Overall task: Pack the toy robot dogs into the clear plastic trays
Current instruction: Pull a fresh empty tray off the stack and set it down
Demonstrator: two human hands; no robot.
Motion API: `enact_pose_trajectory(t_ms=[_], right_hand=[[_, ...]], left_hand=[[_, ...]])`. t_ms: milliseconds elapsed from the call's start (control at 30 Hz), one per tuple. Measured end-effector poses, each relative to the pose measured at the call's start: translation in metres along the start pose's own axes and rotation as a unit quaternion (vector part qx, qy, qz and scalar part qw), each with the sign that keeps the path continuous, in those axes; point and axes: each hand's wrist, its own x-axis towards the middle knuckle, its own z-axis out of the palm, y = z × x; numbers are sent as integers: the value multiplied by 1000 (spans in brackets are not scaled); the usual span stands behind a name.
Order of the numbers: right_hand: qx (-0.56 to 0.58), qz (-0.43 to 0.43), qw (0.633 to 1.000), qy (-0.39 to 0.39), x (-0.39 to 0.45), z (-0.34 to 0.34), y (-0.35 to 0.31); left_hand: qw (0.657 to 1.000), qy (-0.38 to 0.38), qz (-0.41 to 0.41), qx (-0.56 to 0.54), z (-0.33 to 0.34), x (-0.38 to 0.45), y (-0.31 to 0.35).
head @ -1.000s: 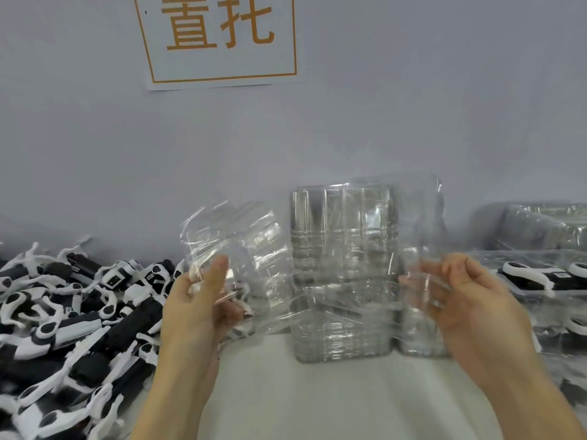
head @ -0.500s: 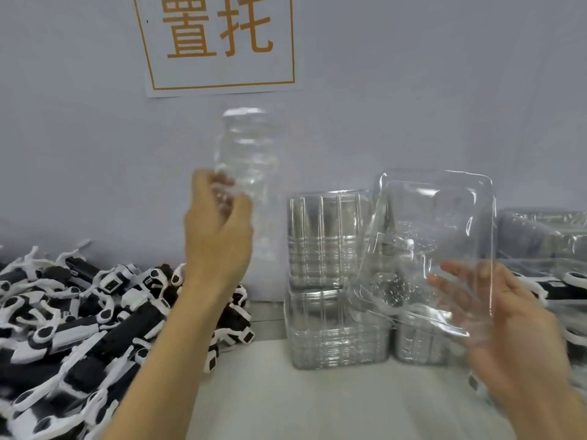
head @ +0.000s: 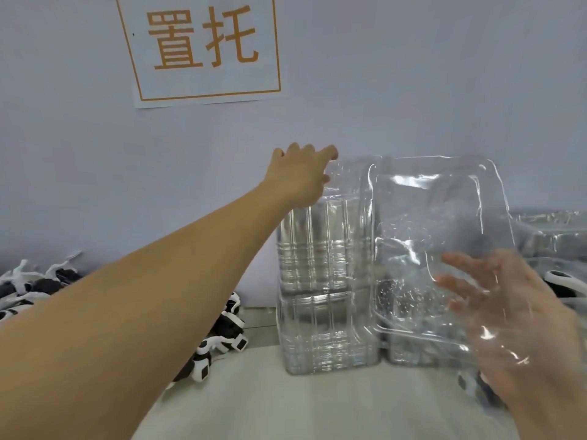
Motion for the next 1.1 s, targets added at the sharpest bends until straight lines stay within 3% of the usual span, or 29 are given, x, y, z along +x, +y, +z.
enact_pose_trajectory(t_ms=[133,367,533,633,733,800,867,1000,1100], right_hand=[[-2,5,1000,-29,-3,8,1],[-21,39,997,-56,-5,17,11],[-38,79,995,-51,-1,21,20],[-52,82,993,-67,0,21,26],[-82,96,989,-81,-3,23,30],[-70,117,986,-92,-4,27,35],[-64,129,984,-109,-7,31,42],[-92,169,968,-159,-15,36,62],[-110,227,947,-201,-20,40,74]], left_hand=[[997,69,-32,4,4,1,-5],[998,45,-36,-10,9,-3,-20],[986,146,-57,-49,5,-15,-18],[942,281,-89,-162,-2,-30,-18],[844,357,-180,-358,-14,-57,-21],[777,296,-218,-511,-22,-80,-24],[742,169,-197,-619,-22,-108,-24],[743,-59,-191,-639,3,-170,-28],[750,-165,-193,-611,25,-212,-34]])
